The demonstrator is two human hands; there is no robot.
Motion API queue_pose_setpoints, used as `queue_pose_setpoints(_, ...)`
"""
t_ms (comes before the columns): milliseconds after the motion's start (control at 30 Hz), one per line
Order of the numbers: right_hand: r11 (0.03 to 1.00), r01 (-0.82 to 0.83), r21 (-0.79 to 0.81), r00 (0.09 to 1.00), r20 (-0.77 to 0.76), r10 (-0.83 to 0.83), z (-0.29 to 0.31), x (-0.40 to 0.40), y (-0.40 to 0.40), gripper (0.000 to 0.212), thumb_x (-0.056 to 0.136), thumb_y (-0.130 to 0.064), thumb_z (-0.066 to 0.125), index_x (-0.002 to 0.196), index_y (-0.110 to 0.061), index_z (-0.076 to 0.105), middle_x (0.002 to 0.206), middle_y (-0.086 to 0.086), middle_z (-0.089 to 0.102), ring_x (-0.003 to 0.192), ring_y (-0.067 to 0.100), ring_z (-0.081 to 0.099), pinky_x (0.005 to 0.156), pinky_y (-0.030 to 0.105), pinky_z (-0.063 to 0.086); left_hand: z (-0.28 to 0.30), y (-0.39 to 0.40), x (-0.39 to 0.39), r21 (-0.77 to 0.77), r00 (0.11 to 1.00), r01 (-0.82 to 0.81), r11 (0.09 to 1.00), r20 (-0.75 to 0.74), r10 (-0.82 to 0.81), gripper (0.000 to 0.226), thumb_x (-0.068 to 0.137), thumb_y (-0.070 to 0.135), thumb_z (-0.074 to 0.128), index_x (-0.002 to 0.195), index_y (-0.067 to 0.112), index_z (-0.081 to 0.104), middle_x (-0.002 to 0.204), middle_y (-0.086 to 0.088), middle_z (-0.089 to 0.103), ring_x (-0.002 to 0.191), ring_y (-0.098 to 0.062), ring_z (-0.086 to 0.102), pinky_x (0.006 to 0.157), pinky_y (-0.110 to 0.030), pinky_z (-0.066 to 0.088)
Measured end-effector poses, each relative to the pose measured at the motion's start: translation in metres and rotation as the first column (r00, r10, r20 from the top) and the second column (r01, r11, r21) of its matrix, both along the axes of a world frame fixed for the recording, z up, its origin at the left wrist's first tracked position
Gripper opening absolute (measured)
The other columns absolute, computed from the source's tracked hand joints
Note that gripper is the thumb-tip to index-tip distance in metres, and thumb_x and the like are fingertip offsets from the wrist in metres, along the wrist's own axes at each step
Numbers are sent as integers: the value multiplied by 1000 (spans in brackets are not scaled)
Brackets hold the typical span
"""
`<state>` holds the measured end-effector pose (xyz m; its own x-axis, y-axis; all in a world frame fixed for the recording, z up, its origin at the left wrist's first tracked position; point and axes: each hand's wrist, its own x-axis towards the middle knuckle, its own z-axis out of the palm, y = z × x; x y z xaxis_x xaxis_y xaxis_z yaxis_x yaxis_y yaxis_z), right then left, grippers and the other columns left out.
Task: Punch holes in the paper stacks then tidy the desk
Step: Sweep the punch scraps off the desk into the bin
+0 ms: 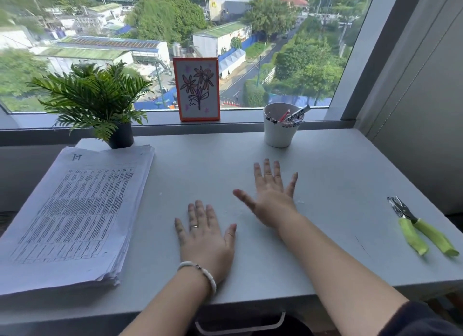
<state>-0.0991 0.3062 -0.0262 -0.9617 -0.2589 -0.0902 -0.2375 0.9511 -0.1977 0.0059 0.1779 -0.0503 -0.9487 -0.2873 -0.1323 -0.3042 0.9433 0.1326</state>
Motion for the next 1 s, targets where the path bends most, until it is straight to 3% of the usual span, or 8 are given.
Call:
queue_pose_setpoints(133,950,222,-219,971,-37,-236,13,5,48,98,77,-76,7,155,-18,0,161,3,-13,147,17,-19,113,53,-15,1,33,-27,10,995,103,995,7,-103,97,70,61,-21,150,9,-8,157,-12,-18,144,-27,-20,108,-59,-17)
queue_pose_setpoints(267,892,423,-157,906,78,-416,-1,22,94,102,73,-74,3,155,-14,5,162,8,-8,148,20,-12,116,51,-8,7,67,-54,104,946,323,941,-13,-324,69,98,50,11,151,9,-4,158,-10,-14,145,-22,-18,113,-51,-17)
queue_pose_setpoints(367,904,428,-21,900,97,-424,-15,25,94,102,74,-74,1,154,-12,4,161,10,-7,148,21,-12,116,51,-9,14,70,-62,285,908,419,862,-117,-403,60,101,41,15,152,10,5,160,-6,-4,147,-18,-9,116,-39,-10)
queue_pose_setpoints(567,984,167,60,981,88,-171,-20,17,25,95,82,-73,0,153,-10,-7,160,8,-17,146,20,-19,114,51,-13,23,-42,-57,234,961,-13,972,-266,77,66,97,49,9,152,13,13,160,-7,3,147,-21,-6,117,-37,-6)
queue_pose_setpoints(667,999,-32,-6,997,76,32,-22,25,-7,128,51,-85,-30,152,-9,-9,159,6,-20,145,17,-22,115,44,-16,13,-83,-52,219,955,-210,953,-161,248,68,99,50,19,152,8,8,159,-15,0,147,-27,-7,118,-39,-6)
queue_pose_setpoints(767,973,-159,-169,975,127,182,-17,30,-12,140,37,-91,-32,152,-13,-10,159,1,-19,139,4,-25,115,34,-18,1,-85,-52,66,965,-250,966,-59,254,75,97,54,19,151,4,7,158,-20,-1,146,-31,-6,119,-42,-5)
queue_pose_setpoints(900,933,-71,-354,992,77,104,0,6,22,139,44,-96,-20,153,-14,1,161,-2,-6,139,-3,-14,116,26,-10,-4,-44,-61,7,996,-52,999,-73,52,89,89,64,-5,150,0,5,158,-20,-5,146,-31,-9,115,-41,-10)
queue_pose_setpoints(1000,957,79,-279,995,73,-61,3,-31,55,148,38,-97,-21,153,-9,4,162,6,-2,148,12,-6,119,34,-4,-6,-2,-59,99,960,272,957,-96,-263,129,51,71,-42,150,2,3,158,-17,-8,146,-29,-12,109,-35,-21)
